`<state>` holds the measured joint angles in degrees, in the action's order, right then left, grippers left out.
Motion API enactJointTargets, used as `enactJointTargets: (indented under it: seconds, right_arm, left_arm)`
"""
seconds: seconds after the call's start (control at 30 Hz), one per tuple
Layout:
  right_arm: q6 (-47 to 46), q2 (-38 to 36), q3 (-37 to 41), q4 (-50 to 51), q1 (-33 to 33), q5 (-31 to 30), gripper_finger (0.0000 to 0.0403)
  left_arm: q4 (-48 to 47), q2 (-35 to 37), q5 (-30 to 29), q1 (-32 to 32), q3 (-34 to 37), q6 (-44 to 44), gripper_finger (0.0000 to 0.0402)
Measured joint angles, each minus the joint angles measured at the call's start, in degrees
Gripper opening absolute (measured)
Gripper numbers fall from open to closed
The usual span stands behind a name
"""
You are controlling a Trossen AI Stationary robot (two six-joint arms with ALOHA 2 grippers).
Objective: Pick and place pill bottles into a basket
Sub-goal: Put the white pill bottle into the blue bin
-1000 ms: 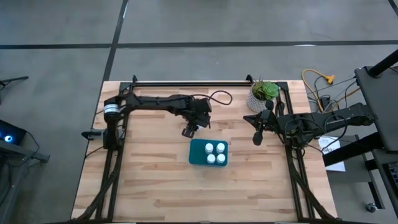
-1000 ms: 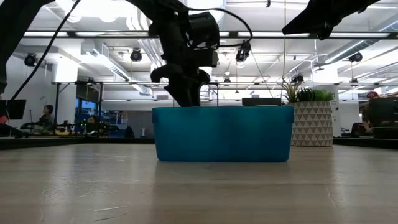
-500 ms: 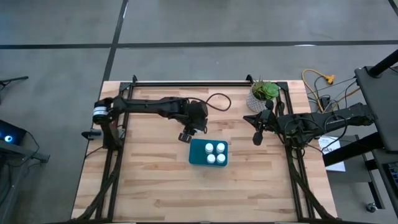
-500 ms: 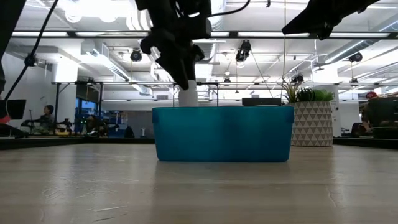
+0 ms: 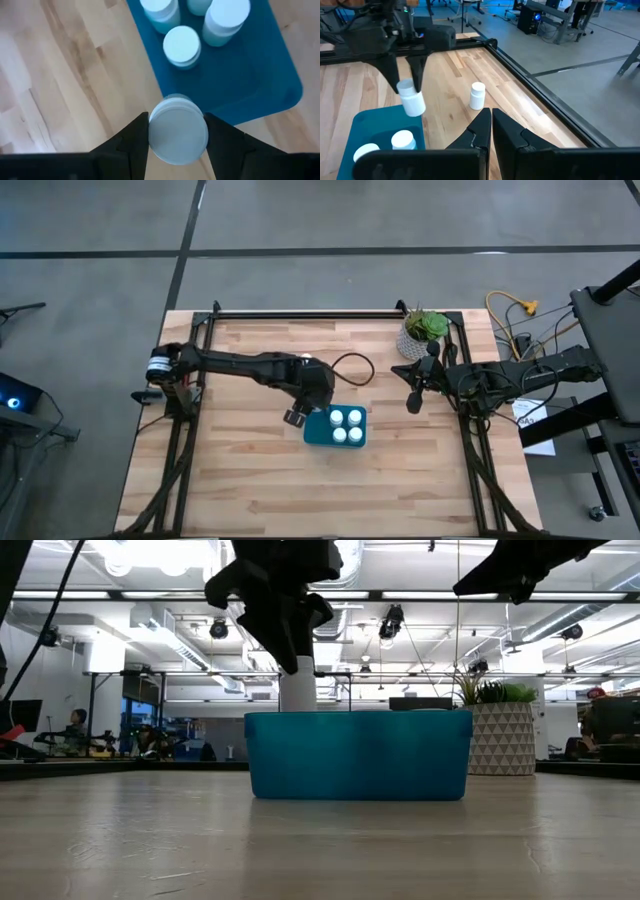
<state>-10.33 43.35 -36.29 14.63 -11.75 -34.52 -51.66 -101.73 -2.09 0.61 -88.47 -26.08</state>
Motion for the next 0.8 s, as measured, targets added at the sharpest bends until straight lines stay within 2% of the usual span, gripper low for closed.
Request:
enactJointTargets:
  seconds: [0.33, 0.57, 0.8]
  right_arm:
    - [0.0, 0.0, 0.0, 0.0, 0.0, 0.0, 0.0009]
    - [-0.24, -0.02, 0.0, -0.15, 0.0, 0.04, 0.0009]
    - [-0.26, -0.02, 0.11, -0.21, 0.0, 0.15, 0.0009]
  left_arm:
    - [0.19, -0.21, 0.09, 2.39, 0.86, 2.45, 0.0147]
    - [3.67, -2.94, 1.57, 3.25, 0.98, 3.42, 0.0147]
    - [3.25, -5.83, 1.81, 3.31, 1.77, 3.45, 0.0147]
